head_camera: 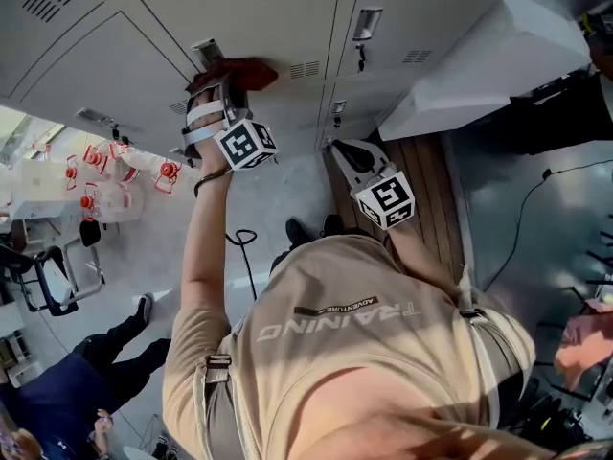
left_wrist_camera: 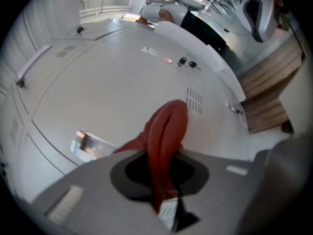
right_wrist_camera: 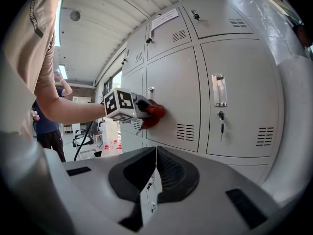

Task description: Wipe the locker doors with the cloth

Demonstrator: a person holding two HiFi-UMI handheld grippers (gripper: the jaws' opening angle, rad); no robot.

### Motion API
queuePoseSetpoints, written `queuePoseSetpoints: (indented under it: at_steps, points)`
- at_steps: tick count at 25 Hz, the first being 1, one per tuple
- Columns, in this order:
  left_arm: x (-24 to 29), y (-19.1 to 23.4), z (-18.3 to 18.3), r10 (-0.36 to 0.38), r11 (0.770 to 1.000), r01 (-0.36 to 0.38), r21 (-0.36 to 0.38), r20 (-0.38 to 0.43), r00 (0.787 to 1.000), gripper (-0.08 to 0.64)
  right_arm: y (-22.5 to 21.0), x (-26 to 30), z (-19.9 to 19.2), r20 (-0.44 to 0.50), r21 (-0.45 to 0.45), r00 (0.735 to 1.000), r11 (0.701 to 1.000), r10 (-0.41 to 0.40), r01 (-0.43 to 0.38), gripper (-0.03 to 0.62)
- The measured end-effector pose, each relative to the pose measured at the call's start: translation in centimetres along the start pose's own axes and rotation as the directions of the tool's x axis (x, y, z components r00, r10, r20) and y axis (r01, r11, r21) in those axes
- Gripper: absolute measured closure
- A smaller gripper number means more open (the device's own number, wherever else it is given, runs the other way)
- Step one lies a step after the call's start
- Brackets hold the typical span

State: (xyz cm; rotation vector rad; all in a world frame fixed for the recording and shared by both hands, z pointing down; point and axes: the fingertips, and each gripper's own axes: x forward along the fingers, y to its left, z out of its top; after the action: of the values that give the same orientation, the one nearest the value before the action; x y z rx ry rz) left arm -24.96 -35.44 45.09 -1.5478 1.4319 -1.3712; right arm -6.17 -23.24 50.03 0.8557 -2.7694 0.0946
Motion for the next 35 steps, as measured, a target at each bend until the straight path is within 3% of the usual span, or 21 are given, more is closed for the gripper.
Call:
queuePoseSetpoints:
  at_steps: [2, 6, 9, 12, 16, 20, 23, 27, 30, 35]
  points:
    - [1.3, -3.5, -1.0, -0.101, 0.994, 0.100, -0.042, -0.021, 0.995, 0.488, 0.0, -0.3, -0.3, -0.004, 0.004, 1.000, 1.000, -0.008, 0.008, 0.577]
    - [3.1, -10.6, -3.4, -0.262, 0.964, 0.257, -0.071, -0.077, 0.962, 0.488, 0.2, -1.1, -1.0, -0.013, 0.017, 1.000, 1.000, -0.025, 0.026, 0.577]
    - [3.5, -13.5, -4.1, -0.318, 0.946, 0.311, -0.088, -0.092, 0.943, 0.488, 0.0, -1.9, -1.5, -0.025, 0.020, 0.999, 0.999, -0.034, 0.035, 0.577]
    - [3.0, -13.9, -3.8, -0.320, 0.946, 0.313, -0.081, -0.091, 0.943, 0.488, 0.0, -2.7, -1.8, -0.032, 0.023, 0.999, 0.999, -0.037, 0.038, 0.577]
    - [0.2, -9.3, -1.1, -0.243, 0.969, 0.238, -0.070, -0.063, 0.968, 0.486, 0.2, -3.1, -2.0, -0.020, 0.033, 0.999, 0.999, -0.029, 0.030, 0.577]
    - [-4.1, -1.0, 3.4, -0.124, 0.989, 0.124, -0.075, 0.002, 0.992, 0.488, 0.4, -3.1, -1.7, 0.000, 0.031, 1.000, 0.999, -0.009, 0.009, 0.577]
    - [-6.8, 5.8, 6.5, 0.004, 0.998, 0.000, -0.064, 0.061, 0.998, 0.488, 0.6, -3.0, -1.3, 0.015, 0.025, 1.000, 1.000, 0.007, -0.007, 0.577]
    - [-9.3, 14.0, 9.8, 0.166, 0.986, -0.165, -0.018, 0.118, 0.979, 0.486, 0.5, -3.0, -1.0, 0.036, 0.026, 0.999, 0.999, 0.017, -0.018, 0.577]
    - [-10.9, 19.8, 12.1, 0.275, 0.961, -0.277, -0.007, 0.158, 0.948, 0.485, 0.4, -3.2, -1.0, 0.040, 0.029, 0.999, 0.999, 0.017, -0.018, 0.577]
    - [-11.7, 25.5, 14.9, 0.373, 0.922, -0.386, 0.030, 0.194, 0.907, 0.486, -0.5, -3.6, -1.7, 0.033, 0.039, 0.999, 0.999, -0.001, 0.000, 0.577]
